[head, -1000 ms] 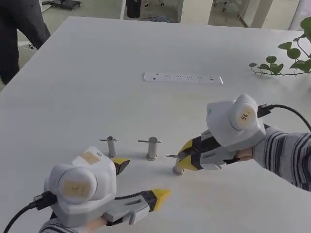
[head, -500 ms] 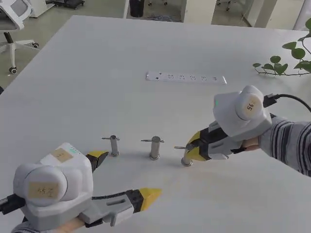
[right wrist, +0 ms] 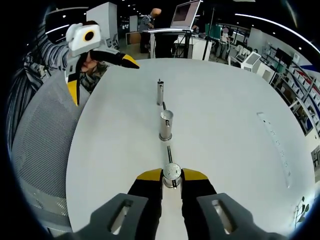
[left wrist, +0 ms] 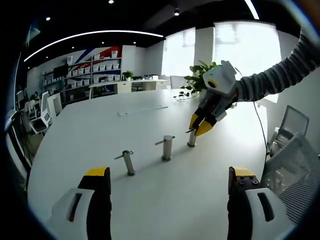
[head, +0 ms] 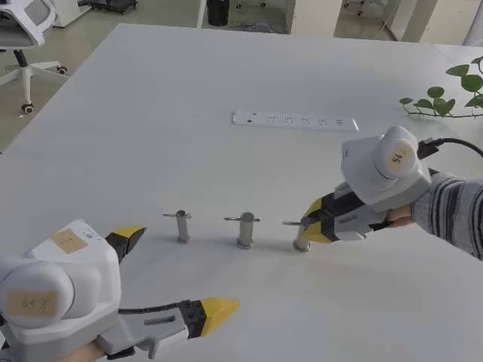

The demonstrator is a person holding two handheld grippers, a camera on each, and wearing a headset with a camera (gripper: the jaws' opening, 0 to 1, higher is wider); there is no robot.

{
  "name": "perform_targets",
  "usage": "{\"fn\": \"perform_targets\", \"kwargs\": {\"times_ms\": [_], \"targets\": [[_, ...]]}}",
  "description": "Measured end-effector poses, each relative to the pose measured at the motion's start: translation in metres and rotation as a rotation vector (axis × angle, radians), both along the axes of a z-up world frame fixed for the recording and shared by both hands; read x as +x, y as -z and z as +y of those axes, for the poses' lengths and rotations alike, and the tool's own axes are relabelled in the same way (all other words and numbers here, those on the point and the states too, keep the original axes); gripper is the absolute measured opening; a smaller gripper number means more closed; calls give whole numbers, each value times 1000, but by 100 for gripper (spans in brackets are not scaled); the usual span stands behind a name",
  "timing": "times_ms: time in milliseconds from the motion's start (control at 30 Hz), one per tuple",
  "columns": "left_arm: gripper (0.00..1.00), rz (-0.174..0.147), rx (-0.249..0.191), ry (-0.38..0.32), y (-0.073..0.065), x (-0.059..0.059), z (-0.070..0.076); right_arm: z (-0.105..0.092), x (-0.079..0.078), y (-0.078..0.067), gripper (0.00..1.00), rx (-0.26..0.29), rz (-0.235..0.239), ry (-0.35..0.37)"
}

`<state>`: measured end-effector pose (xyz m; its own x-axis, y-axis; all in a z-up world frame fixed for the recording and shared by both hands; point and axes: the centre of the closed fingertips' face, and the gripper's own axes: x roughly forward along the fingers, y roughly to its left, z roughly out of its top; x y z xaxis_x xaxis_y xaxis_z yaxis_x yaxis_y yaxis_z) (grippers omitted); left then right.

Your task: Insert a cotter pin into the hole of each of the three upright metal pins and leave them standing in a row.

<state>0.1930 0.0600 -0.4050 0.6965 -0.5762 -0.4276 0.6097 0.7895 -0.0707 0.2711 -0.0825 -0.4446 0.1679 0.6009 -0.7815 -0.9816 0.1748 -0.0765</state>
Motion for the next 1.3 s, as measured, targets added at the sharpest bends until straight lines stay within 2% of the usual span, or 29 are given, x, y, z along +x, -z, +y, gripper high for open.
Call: {"fn": "perform_targets", "kwargs": {"times_ms": [333,467,733,1033,1133,1200,1300], "targets": [[99,14,4,-30,2,-1,8,-2,5,5,8,-16,1,-4],[99,4,8,-39,1,0,9,-3,7,5,8,-14,2,-4],[99,13,3,-37,2,-1,9,-10,11,7,8,13,51,2],[99,32,6,-23,4,-2,7,-7,5,4,9,17,64,-32],[99,34,10,-27,4,0,9,-7,3,4,9,4,33,-67],[99,32,4,-32,1,0,9,-10,0,9,11,-30,16,-85],[99,28,7,-37,-1,1,9,-10,1,8,16,-28,-12,-69]]}}
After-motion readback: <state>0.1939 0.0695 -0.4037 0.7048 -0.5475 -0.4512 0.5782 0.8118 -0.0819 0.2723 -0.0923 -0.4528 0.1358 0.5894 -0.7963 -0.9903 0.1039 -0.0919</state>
